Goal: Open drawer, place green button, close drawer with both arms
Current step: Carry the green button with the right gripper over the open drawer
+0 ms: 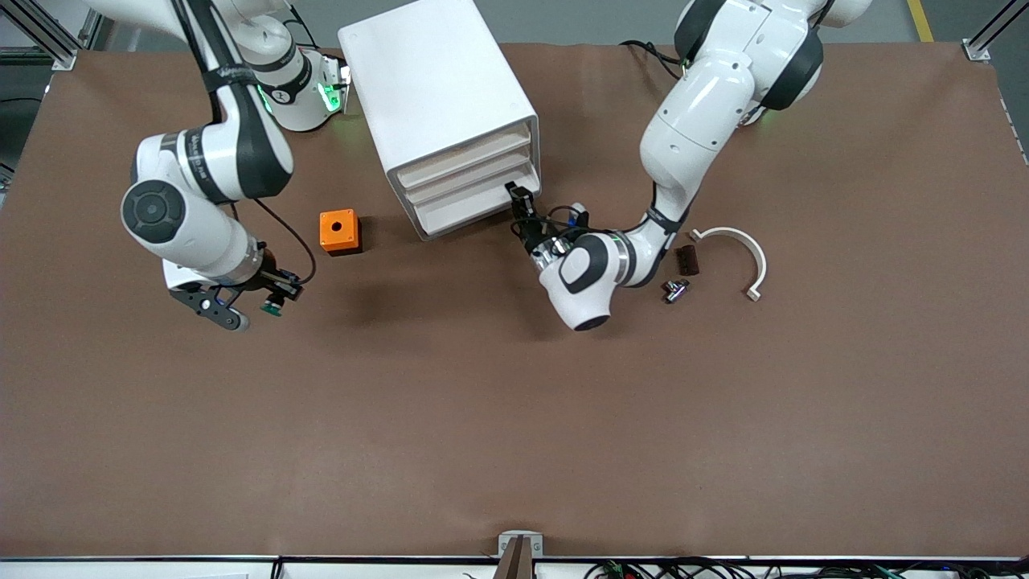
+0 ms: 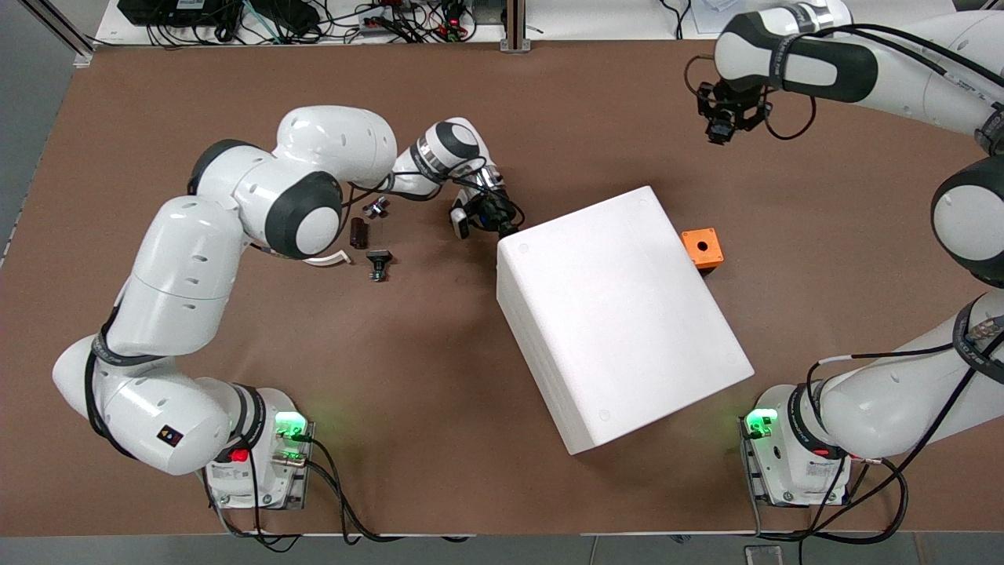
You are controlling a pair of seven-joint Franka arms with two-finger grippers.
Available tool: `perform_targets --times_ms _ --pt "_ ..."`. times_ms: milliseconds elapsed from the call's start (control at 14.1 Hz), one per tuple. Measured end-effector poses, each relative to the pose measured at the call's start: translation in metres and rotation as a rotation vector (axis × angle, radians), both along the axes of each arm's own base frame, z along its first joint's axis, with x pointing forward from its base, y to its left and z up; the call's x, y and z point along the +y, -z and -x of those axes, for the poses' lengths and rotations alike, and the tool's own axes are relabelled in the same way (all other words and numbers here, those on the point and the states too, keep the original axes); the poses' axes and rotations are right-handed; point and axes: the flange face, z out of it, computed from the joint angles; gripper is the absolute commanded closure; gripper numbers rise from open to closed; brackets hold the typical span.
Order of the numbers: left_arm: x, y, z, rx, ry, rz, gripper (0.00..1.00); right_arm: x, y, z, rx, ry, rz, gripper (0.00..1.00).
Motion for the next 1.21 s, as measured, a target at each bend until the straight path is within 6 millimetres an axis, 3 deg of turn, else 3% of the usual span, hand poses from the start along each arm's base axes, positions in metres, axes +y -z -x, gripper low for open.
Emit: perform_targets --times_ms 285,498,640,711,854,996,1209 --pt "0.041 -0.002 -0.047 -0.036 -0.110 -0.004 0.89 0.072 0.009 -0.003 0.005 0.140 -0.055 1.00" --pt "0.059 -0.003 -0.065 -0.049 -0.155 -0.003 0.86 0.125 0.010 0.003 -0.033 0.203 -0.068 1.00" --pt "0.060 -0.003 -0.066 -0.053 -0.159 -0.004 0.74 0.168 0.010 0.020 -0.053 0.234 -0.077 1.00" --pt "0.060 -0.003 -0.067 -0.056 -0.161 -0.005 0.36 0.191 0.011 0.032 -0.060 0.251 -0.081 1.00" --pt "0.060 -0.002 -0.068 -0.064 -0.166 -0.007 0.00 0.237 0.021 0.061 -0.057 0.263 -0.075 1.00" --pt "0.060 -0.002 -0.068 -0.069 -0.167 -0.003 0.00 0.268 0.034 0.082 -0.058 0.277 -0.069 1.00" --pt "0.062 -0.004 -0.072 -0.121 -0.157 0.068 0.00 0.288 0.051 0.099 -0.048 0.286 -0.052 1.00"
